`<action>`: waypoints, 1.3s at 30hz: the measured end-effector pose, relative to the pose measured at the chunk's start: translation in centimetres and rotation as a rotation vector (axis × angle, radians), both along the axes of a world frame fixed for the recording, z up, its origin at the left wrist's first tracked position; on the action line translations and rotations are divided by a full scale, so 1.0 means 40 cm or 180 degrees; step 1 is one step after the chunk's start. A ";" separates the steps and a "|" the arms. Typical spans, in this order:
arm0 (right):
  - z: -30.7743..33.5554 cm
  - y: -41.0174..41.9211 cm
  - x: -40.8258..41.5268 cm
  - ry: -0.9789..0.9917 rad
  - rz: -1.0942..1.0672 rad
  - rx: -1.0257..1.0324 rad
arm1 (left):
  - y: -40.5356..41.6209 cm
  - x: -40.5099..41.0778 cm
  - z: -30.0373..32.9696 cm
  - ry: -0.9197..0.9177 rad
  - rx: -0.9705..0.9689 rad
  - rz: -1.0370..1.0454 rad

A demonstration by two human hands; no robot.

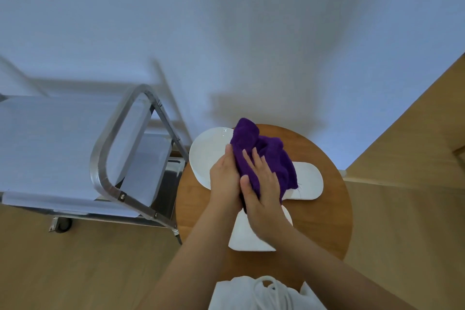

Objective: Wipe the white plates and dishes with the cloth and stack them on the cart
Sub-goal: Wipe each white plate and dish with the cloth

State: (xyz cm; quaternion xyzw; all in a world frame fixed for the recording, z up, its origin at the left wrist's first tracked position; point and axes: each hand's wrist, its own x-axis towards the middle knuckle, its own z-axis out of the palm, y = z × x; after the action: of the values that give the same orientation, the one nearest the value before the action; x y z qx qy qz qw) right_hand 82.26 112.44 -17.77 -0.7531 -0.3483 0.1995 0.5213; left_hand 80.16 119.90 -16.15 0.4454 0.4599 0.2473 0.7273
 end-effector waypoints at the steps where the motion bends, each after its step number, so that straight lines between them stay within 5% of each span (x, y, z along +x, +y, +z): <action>1: -0.026 -0.015 -0.011 -0.0347 -0.0059 -0.0017 | 0.005 0.002 0.010 0.0000 -0.0174 0.0138; 4: -0.100 -0.066 0.017 -0.0414 -0.0401 -0.0207 | 0.016 0.004 0.039 -0.0246 -0.0418 0.0318; 10: -0.117 -0.092 0.195 0.1308 -0.0895 -0.0241 | -0.015 -0.024 0.025 -0.0343 -0.0259 0.0001; 16: -0.076 -0.115 0.281 0.1663 -0.1369 -0.0575 | 0.003 -0.053 0.007 -0.0283 -0.0394 -0.0220; 20: -0.063 -0.116 0.307 0.1989 -0.1207 -0.0534 | 0.053 -0.103 -0.002 -0.0645 -0.1114 -0.0762; 25: -0.030 -0.082 0.307 0.1595 -0.0972 -0.0659 | 0.084 -0.122 0.000 -0.0448 -0.1707 -0.1654; 31: -0.007 -0.033 0.247 0.1503 -0.1232 -0.0241 | 0.078 -0.105 -0.007 -0.0639 -0.1716 -0.1097; 39: -0.022 0.037 0.121 0.1944 -0.1051 -0.0089 | 0.002 -0.020 0.038 -0.0416 -0.0736 -0.0576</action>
State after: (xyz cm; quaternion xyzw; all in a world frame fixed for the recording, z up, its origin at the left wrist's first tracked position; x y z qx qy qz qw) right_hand 87.10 113.94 -18.65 -0.7119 -0.0470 0.3334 0.6163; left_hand 79.35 119.96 -14.61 0.3813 0.3950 0.1547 0.8214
